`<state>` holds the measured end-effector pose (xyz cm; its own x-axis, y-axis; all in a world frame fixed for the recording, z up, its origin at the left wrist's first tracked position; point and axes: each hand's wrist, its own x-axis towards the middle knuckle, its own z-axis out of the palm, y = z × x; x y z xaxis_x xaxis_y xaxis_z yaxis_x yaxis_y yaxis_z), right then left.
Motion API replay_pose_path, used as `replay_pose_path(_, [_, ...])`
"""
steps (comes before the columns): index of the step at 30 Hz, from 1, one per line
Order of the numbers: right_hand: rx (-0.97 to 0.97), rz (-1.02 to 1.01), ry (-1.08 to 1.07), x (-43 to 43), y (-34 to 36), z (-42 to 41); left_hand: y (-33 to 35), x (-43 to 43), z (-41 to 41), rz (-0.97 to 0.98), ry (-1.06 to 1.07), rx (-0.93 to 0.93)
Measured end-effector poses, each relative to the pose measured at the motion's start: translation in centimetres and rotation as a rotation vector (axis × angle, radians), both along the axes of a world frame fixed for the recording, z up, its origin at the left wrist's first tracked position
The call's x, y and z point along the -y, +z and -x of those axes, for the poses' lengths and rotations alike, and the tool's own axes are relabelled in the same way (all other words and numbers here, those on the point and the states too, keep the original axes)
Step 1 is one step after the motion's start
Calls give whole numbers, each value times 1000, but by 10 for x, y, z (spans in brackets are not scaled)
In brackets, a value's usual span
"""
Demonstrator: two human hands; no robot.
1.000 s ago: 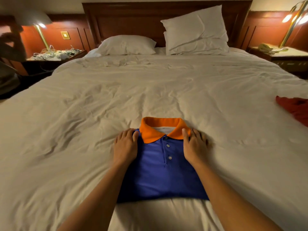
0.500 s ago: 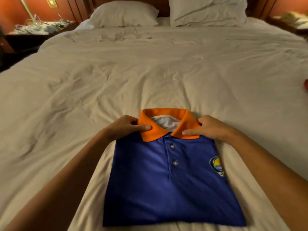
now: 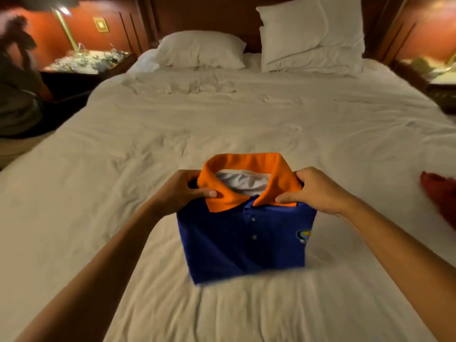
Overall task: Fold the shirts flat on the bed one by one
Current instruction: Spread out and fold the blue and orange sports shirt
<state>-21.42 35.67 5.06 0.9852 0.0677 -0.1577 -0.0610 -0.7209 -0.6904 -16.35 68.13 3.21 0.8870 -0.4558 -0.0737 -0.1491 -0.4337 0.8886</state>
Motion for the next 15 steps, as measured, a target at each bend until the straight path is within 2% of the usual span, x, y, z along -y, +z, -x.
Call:
replay_pose_path(5, [137, 37, -14, -58, 149, -6, 148, -62, -8, 42, 83, 180])
replay_pose_path(9, [274, 23, -76, -128, 249, -3, 254, -129, -14, 88, 78, 248])
replay_pose_path(12, [358, 18, -102, -184, 305, 3, 305, -173, -9, 100, 13, 238])
replay_pose_path(15, [385, 44, -81, -228, 344, 11, 326, -210, -4, 103, -40, 155])
